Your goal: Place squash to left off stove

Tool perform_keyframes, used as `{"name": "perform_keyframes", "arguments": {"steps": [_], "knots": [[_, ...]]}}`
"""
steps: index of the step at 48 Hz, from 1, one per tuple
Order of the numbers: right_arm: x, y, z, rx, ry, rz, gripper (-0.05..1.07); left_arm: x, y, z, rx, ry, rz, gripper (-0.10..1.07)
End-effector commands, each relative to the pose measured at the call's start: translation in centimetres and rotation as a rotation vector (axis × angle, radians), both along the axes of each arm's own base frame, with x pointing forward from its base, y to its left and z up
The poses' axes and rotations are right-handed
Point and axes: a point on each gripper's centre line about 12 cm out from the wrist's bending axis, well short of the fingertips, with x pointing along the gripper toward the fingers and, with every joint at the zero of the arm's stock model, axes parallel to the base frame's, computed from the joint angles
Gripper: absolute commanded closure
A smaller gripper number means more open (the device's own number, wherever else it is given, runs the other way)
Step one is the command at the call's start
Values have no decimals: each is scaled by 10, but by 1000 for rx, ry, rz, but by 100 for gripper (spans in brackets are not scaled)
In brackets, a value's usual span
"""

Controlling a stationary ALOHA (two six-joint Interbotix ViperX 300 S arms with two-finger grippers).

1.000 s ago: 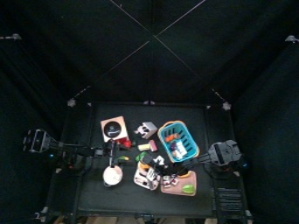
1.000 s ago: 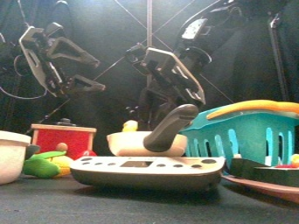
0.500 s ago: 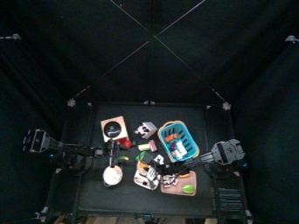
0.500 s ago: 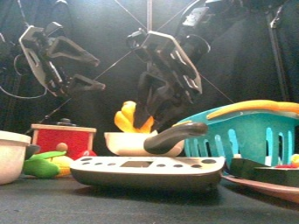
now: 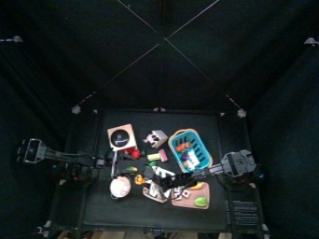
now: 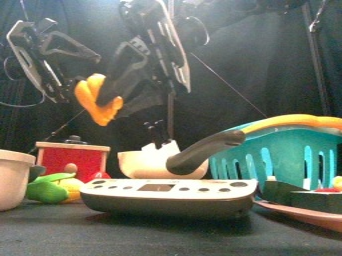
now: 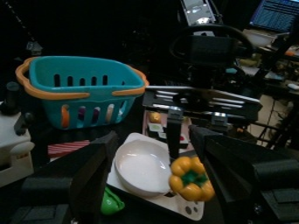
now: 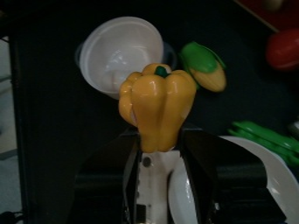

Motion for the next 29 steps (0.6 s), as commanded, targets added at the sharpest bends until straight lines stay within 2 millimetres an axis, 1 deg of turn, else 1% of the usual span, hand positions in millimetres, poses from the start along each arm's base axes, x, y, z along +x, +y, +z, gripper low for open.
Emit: {"name": "perform_keyframes", "arguments": {"steps": [1,8,21,25,29], "knots": [[13,2,17,19,-65,22,35,1,0,6,3,-25,-1,-2],[21,-4,9,24,-62,11,31,1,-1,5,4,-23,-4,-2],[24,-16,0,32,-40,-23,13,1,0,4,0,-15,0,-2],[23,-17,-1,31,-37,-25,10,0,-1,3,1,-14,-3,-2],[23,-17,-2,29,-36,-25,9,0,0,3,0,-12,-2,-2]]}}
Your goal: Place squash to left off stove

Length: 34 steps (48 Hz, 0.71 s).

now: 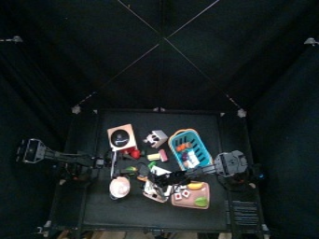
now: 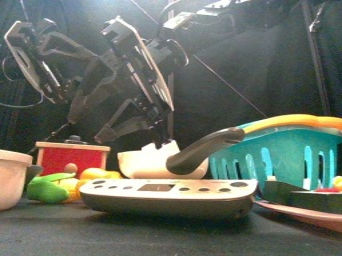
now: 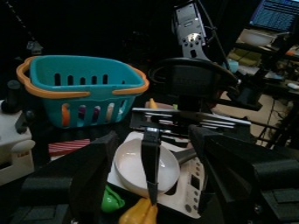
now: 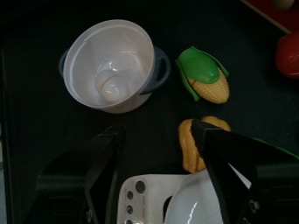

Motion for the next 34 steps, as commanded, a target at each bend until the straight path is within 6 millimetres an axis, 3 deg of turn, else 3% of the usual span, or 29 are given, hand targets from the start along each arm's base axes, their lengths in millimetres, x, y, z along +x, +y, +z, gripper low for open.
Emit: {"name": "perform_keyframes", "arguments": {"steps": [1,18,34], "knots": [[3,-2,20,8,-45,-4,9,2,0,4,0,-14,-2,-2],[-3,-3,32,11,-64,-4,9,2,-1,4,4,-14,-7,-2],[-21,-5,48,12,-79,-3,9,1,-2,3,16,-9,-15,-2]]}}
